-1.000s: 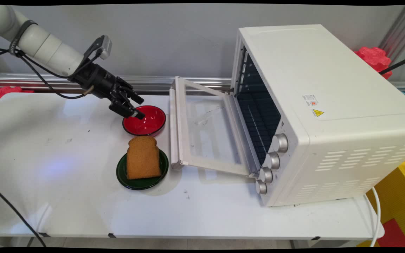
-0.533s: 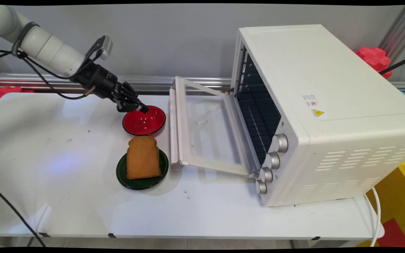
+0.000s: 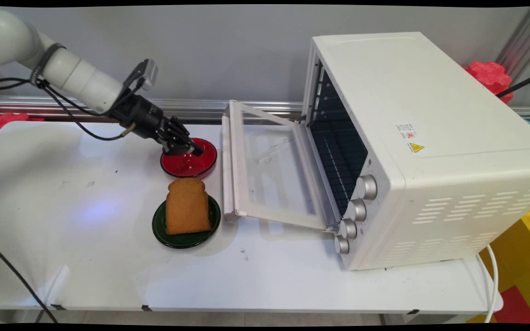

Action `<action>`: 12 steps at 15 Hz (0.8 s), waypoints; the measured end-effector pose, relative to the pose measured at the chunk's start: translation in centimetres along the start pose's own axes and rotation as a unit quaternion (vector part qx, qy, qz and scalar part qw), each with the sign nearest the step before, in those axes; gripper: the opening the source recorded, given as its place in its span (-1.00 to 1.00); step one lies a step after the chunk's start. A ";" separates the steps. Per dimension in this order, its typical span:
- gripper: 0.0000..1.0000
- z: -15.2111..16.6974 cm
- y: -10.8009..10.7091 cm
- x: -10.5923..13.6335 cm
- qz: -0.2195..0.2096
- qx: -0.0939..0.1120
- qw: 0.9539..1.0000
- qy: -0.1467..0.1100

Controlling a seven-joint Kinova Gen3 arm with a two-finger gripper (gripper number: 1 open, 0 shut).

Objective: Close the oven

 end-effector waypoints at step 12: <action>-1.00 5.8 0.2 -0.9 0.009 -0.007 1.000 0.016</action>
